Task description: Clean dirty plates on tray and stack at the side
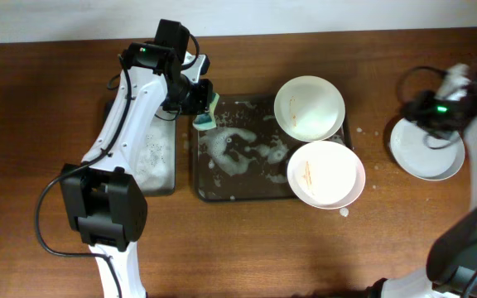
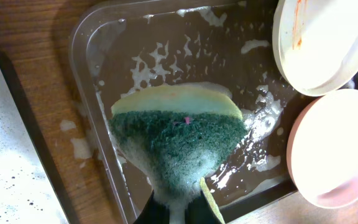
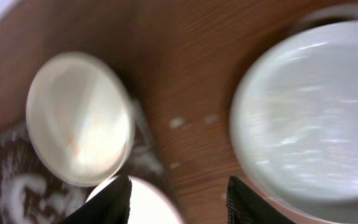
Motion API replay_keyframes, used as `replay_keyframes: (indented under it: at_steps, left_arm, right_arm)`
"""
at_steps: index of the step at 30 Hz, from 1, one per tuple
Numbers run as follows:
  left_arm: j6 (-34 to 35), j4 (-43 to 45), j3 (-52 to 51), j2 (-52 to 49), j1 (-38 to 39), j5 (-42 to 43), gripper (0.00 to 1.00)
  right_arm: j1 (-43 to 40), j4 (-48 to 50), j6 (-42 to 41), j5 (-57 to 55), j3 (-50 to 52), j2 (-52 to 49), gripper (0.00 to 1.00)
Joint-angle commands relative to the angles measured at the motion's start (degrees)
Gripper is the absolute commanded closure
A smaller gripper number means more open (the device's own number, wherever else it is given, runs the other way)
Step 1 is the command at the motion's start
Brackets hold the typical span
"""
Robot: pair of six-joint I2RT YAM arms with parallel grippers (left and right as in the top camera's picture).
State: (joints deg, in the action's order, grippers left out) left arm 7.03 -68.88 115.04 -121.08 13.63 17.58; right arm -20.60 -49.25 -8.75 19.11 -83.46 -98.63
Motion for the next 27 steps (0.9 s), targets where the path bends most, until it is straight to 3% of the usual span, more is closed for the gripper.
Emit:
replay_keyframes:
  at_steps: [1,6,13,18,27]
  left_arm:
    - [-1.1,0.0,1.0,1.6,-0.3,0.0,0.99]
    - [-1.1,0.1,1.0,1.6,-0.3,-0.8,0.99]
    - [-1.1,0.2,1.0,1.6,-0.3,-1.2,0.99]
    - [-1.1,0.3,1.0,1.6,-0.7,-6.3,0.99]
    - [-0.2,0.2,1.0,1.6,-5.8,-7.3,0.99]
  right_arm:
    - [7.4,0.4,0.1,-4.1,-0.3,-1.7,0.5]
    - [16.9,5.9,-1.9,-13.2,-0.3,-5.9,0.5]
    - [25.5,13.3,-3.9,-9.5,-0.3,-10.9,0.5]
    - [31.4,17.3,-9.3,-11.2,-0.3,-14.2,0.51]
    - [37.6,22.6,-11.3,-12.3,-0.3,-21.3,0.5]
